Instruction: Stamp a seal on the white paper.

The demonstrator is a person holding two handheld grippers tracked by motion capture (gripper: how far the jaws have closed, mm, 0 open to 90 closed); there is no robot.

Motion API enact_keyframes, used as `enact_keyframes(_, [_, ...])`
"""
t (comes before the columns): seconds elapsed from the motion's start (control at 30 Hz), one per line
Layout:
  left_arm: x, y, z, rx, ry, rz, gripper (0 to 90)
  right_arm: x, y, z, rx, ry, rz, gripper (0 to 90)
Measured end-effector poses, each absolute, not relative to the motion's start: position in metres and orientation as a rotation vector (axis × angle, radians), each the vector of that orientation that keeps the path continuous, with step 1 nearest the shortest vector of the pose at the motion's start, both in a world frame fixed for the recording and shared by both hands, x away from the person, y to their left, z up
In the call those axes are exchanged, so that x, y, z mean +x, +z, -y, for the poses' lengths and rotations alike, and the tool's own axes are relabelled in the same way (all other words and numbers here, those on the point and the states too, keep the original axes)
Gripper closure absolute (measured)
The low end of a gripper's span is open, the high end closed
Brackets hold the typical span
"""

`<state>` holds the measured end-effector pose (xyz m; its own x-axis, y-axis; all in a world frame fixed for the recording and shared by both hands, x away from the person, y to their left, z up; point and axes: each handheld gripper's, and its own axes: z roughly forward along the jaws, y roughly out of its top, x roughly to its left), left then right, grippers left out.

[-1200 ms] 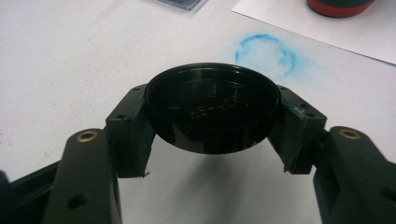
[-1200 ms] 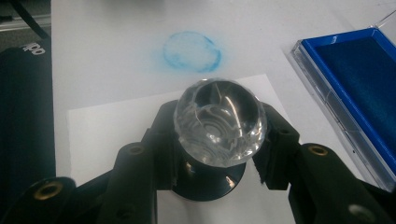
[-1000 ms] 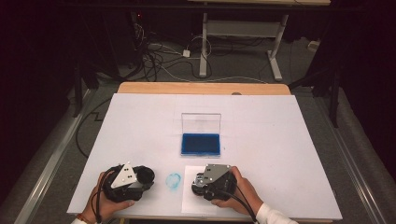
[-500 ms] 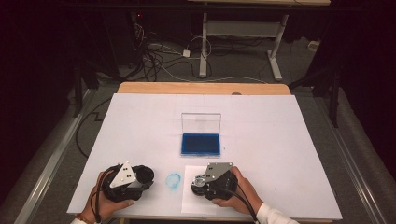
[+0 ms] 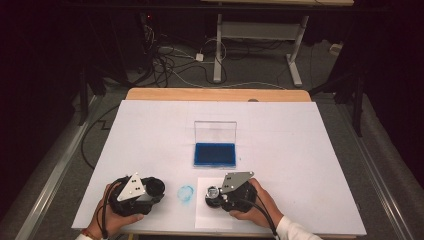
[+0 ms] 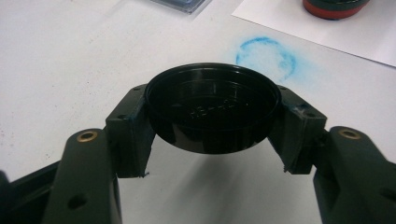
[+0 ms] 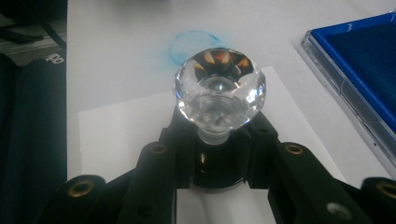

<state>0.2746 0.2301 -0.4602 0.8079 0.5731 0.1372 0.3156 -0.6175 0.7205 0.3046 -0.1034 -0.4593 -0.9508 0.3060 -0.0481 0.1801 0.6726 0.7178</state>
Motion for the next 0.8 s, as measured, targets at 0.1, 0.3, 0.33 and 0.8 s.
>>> enact_keyframes(0.1, [0.275,-0.46,-0.231,2.272,0.465,-0.653,36.5,0.305,-0.461,0.102,0.418,1.133,-2.719,55.5])
enact_keyframes(0.3, [0.275,-0.46,-0.231,2.273,0.463,-0.653,36.5,0.303,-0.455,0.101,0.421,1.153,-2.662,42.9])
enact_keyframes(0.33, [0.275,-0.46,-0.231,2.272,0.464,-0.652,36.5,0.302,-0.454,0.102,0.412,1.169,-2.654,44.9])
enact_keyframes(0.8, [0.275,-0.46,-0.232,2.271,0.462,-0.651,36.5,0.301,-0.447,0.104,0.394,1.193,-2.637,56.8])
